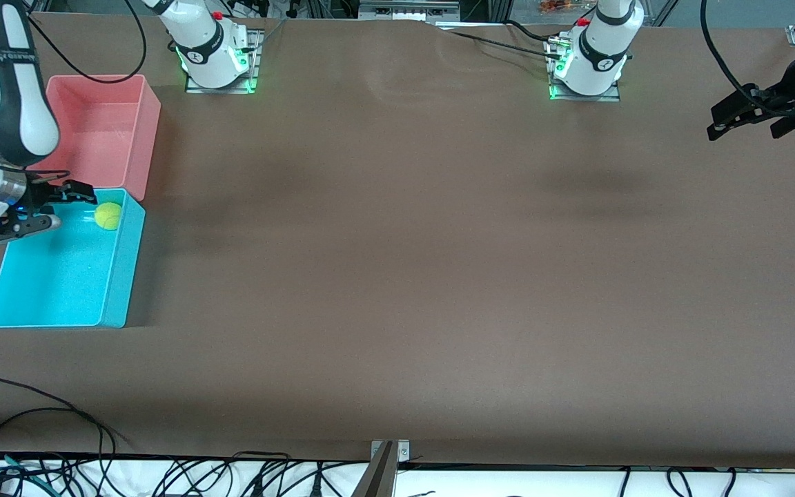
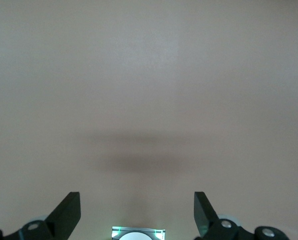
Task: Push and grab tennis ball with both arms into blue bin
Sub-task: 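Open the right gripper to drop the ball into the cyan bin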
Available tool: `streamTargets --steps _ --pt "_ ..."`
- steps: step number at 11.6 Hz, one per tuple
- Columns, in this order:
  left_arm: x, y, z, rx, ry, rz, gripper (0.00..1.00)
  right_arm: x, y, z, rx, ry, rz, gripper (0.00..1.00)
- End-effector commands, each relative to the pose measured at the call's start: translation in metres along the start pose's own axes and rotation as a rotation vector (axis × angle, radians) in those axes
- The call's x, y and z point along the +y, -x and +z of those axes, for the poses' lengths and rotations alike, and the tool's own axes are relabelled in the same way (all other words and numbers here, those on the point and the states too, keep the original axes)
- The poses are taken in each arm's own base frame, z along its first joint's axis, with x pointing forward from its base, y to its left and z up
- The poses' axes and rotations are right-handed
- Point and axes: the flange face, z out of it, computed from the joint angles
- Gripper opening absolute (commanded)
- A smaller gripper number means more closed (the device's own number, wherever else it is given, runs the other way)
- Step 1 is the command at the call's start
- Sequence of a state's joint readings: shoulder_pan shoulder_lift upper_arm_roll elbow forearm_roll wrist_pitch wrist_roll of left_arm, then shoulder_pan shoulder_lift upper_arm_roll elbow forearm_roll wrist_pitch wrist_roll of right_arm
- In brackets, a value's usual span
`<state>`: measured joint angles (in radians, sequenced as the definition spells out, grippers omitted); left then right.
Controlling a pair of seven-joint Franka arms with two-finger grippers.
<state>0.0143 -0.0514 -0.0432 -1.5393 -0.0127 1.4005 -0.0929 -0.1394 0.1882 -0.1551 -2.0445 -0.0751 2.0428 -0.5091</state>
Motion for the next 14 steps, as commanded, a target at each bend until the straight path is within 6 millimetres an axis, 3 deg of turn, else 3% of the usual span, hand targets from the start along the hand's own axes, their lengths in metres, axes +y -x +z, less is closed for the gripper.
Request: streamTargets --steps 1,5,7,12,14 --pt "0.003 -0.001 -0.006 -0.005 -0.001 -0.003 1.0 -0.034 -0.028 -0.06 -0.047 -0.026 0.218 1.0" --pt "0.001 -0.002 -0.006 -0.005 0.0 -0.006 1.0 -0.109 -0.06 -0.145 0.0 -0.002 0.295 1.0" --pt "0.001 -0.002 -0.006 -0.005 0.0 -0.006 1.0 -0.124 -0.064 -0.183 0.042 -0.001 0.311 1.0" --pt "0.003 -0.001 -0.006 -0.005 -0.001 -0.003 1.0 -0.135 -0.032 -0.287 0.084 -0.027 0.309 1.0" --pt "0.001 -0.002 -0.006 -0.005 0.0 -0.006 1.0 -0.124 -0.028 -0.294 0.106 -0.028 0.307 1.0"
